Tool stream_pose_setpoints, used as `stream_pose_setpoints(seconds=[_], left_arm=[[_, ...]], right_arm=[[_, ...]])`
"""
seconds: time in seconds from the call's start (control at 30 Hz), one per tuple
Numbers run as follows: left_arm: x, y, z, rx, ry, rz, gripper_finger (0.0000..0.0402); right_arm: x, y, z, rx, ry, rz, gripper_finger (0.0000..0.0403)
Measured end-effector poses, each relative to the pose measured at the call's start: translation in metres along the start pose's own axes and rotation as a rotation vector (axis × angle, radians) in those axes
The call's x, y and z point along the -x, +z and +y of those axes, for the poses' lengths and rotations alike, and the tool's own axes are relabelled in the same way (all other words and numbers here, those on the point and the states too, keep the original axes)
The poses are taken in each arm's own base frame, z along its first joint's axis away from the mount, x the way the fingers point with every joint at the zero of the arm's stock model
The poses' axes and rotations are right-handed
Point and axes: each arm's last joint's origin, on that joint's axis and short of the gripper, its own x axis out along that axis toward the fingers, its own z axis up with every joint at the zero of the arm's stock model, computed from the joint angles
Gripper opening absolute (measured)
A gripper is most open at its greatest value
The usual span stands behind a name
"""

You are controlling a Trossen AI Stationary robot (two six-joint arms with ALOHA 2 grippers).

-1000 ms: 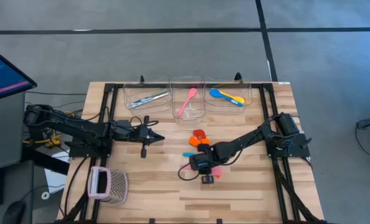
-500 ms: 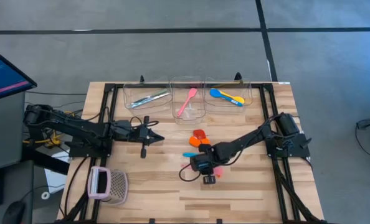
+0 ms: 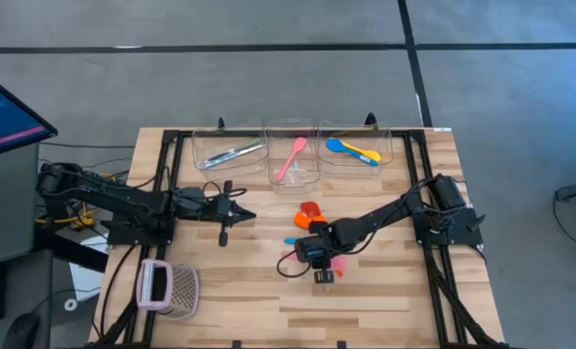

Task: Pick & Place Kitchen Items
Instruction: Put the pink spatula into the middle transparent bin

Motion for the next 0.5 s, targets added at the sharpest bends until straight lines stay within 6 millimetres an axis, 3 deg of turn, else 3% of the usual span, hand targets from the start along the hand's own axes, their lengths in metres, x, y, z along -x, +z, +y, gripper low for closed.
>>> stream_pose_setpoints(seconds=[0.5], left_arm=[[0.0000,0.0000,0.0001,0.000,0.005,0.000,0.0002]], right_arm=[[-0.0001,0.0003,0.0002,0.000,0.001,-0.005,0.0108]])
